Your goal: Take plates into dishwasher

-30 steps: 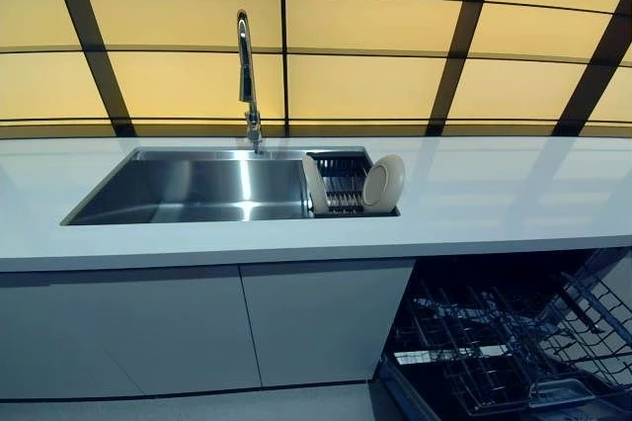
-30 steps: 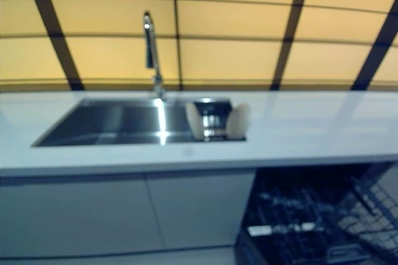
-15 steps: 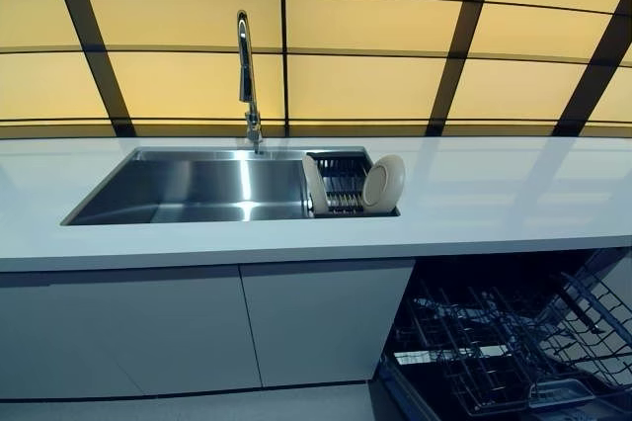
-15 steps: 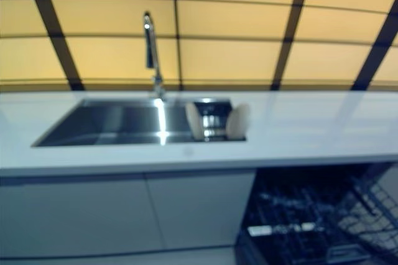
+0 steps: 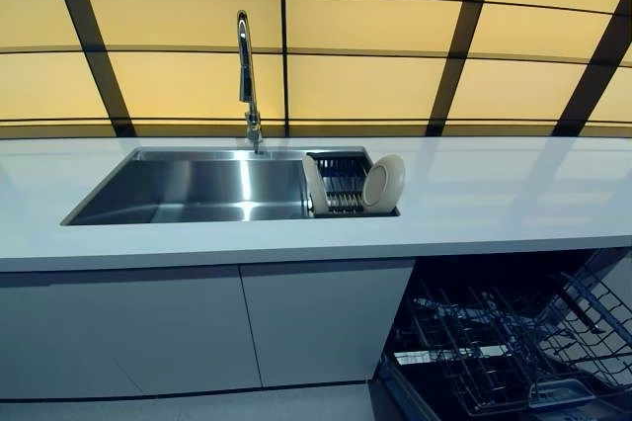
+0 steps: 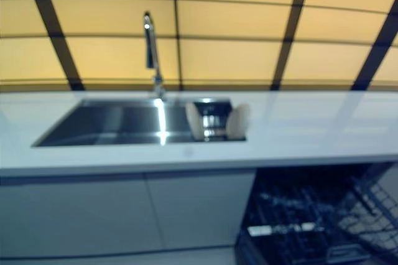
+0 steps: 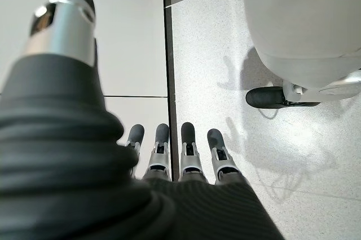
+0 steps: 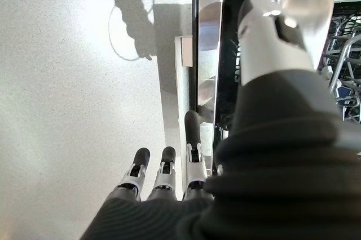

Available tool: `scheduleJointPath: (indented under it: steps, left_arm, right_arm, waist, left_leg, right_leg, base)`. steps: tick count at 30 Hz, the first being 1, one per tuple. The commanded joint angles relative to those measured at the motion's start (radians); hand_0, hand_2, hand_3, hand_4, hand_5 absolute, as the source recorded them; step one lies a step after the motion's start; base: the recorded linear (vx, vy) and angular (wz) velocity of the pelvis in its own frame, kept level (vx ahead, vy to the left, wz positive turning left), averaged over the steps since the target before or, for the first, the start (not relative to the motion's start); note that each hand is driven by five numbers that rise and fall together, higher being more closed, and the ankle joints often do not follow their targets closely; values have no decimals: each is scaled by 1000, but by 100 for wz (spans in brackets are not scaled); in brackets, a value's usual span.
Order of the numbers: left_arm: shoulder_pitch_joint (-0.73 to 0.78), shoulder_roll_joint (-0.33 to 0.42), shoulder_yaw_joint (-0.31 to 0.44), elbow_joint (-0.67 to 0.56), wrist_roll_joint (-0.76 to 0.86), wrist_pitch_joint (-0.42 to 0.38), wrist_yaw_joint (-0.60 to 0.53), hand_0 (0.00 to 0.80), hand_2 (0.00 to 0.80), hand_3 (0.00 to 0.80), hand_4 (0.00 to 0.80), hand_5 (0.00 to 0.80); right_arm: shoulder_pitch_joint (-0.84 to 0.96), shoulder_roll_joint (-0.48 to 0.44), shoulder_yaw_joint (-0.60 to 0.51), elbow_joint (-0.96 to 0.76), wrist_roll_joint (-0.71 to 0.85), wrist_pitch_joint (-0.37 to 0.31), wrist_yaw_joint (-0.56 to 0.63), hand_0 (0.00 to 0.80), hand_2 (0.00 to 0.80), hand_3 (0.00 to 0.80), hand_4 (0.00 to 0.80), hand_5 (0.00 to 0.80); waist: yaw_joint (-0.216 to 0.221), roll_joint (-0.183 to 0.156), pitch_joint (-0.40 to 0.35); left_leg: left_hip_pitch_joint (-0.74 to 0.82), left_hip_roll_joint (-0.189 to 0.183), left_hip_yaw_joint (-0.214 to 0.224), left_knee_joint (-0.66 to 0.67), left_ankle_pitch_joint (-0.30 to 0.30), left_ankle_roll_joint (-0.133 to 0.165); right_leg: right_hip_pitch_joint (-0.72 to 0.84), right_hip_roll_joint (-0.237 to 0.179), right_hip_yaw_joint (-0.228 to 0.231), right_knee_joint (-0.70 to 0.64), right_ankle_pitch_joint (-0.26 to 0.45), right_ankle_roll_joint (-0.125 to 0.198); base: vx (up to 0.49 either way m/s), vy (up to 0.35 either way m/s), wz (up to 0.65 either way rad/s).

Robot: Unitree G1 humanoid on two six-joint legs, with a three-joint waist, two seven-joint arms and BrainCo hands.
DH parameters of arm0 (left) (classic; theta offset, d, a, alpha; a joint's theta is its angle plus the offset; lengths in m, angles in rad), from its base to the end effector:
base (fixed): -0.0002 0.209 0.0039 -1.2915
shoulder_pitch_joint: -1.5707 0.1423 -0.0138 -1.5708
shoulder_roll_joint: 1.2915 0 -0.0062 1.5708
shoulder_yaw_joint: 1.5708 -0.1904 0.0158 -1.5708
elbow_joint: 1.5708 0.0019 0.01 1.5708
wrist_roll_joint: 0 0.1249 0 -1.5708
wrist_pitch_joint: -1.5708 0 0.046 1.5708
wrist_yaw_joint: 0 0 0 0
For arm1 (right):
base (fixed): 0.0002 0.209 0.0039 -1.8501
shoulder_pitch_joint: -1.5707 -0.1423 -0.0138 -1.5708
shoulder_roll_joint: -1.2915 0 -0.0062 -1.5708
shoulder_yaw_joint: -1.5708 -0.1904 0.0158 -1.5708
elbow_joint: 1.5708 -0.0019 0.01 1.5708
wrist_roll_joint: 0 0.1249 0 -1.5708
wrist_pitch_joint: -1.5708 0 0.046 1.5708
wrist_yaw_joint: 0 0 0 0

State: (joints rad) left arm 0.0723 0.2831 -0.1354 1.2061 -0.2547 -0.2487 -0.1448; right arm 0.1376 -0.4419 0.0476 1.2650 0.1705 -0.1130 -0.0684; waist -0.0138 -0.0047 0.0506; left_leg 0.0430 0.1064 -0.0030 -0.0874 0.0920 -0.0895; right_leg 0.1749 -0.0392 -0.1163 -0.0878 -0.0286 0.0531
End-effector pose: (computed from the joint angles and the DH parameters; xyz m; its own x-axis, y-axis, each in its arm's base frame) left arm 0.0546 0.2396 -0.1039 0.5209 0.0823 -0.8496 -0.0335 0.9965 0.0760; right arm 0.0161 -0.2991 -0.0879 0.2706 -0.4653 -0.8428 0.1171 0.8849 -0.4509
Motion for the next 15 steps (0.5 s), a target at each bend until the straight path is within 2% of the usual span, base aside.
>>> scheduleJointPath:
  steps: [1,11,15]
  left_arm:
    - [-63,5,20,13,-17,-22,16,0,0,0,0,0]
    - [-66,7,17,34,10,-1,54,0,0,0,0,0]
    - [-67,8,15,43,26,9,74,0,0,0,0,0]
  right_arm:
    - [-137,159,51,-20,-17,-53,68,0,0,0,0,0]
    - [-138,156,50,-19,-25,-42,18,0,0,0,0,0]
    - [-139,156,43,-17,-30,-43,-40,0,0,0,0,0]
  waist:
    - [31,-33,21]
    - [31,-36,22]
    - [30,-38,21]
  left_leg:
    - [109,-124,55,12,-83,89]
    - [110,-127,55,13,-85,91]
    - [110,-127,57,13,-85,92]
  right_leg:
    - [-37,4,0,39,68,8]
    - [-37,2,-1,39,70,10]
    - [-38,2,0,40,71,11]
  base:
    - [0,0,0]
    - [0,0,0]
    - [0,0,0]
